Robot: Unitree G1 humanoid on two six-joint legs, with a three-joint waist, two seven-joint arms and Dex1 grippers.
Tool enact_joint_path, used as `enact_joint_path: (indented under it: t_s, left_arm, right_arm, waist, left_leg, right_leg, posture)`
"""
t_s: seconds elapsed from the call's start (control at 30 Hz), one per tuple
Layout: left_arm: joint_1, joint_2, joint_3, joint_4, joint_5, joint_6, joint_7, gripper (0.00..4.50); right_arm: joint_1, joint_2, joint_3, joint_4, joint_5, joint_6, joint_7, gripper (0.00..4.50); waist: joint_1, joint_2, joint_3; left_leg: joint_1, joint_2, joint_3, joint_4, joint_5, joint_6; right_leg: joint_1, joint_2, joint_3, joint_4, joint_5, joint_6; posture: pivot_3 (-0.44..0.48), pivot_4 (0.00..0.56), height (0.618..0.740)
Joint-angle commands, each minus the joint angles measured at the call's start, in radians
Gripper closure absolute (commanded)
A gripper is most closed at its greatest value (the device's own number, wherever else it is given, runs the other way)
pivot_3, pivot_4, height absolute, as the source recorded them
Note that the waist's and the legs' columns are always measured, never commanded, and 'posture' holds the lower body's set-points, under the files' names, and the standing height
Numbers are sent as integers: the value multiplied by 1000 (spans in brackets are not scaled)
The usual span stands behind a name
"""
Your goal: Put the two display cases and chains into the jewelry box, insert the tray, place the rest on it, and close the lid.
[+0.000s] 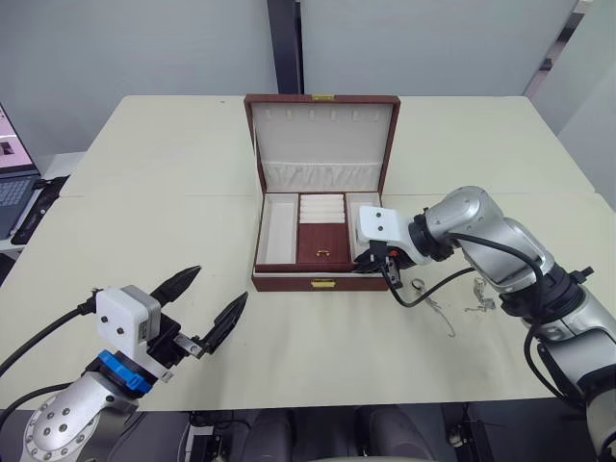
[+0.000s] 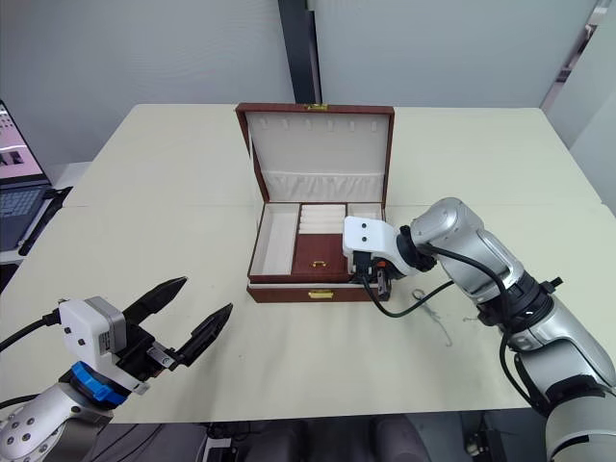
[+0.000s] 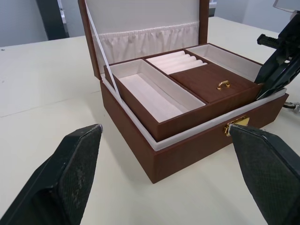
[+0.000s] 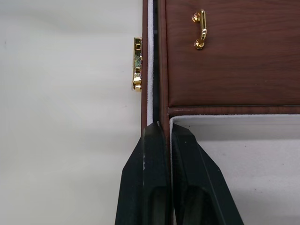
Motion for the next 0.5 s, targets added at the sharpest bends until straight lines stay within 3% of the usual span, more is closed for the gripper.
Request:
enact_joint_path:
  t_s: [0.03, 0.5]
  left_arm:
    - [-4, 9, -5, -8, 1, -14, -3, 0]
    - [-17, 15, -5, 10, 1, -18, -14, 0]
  right_arm:
    - [-17, -1, -19, -35, 13, -12, 3, 4489]
    - [-32, -18, -43, -59, 28, 4, -3, 4489]
  waist:
    - [0, 0, 0]
    - [1, 0, 0]
  left_leg:
    - [0, 0, 0, 0, 0, 0]
    - [0, 0, 0, 0, 0, 0]
  right_leg:
    - [0, 0, 0, 0, 0, 0]
    - [0, 0, 0, 0, 0, 0]
  posture:
    - [0, 150, 740]
    - [0, 150, 740]
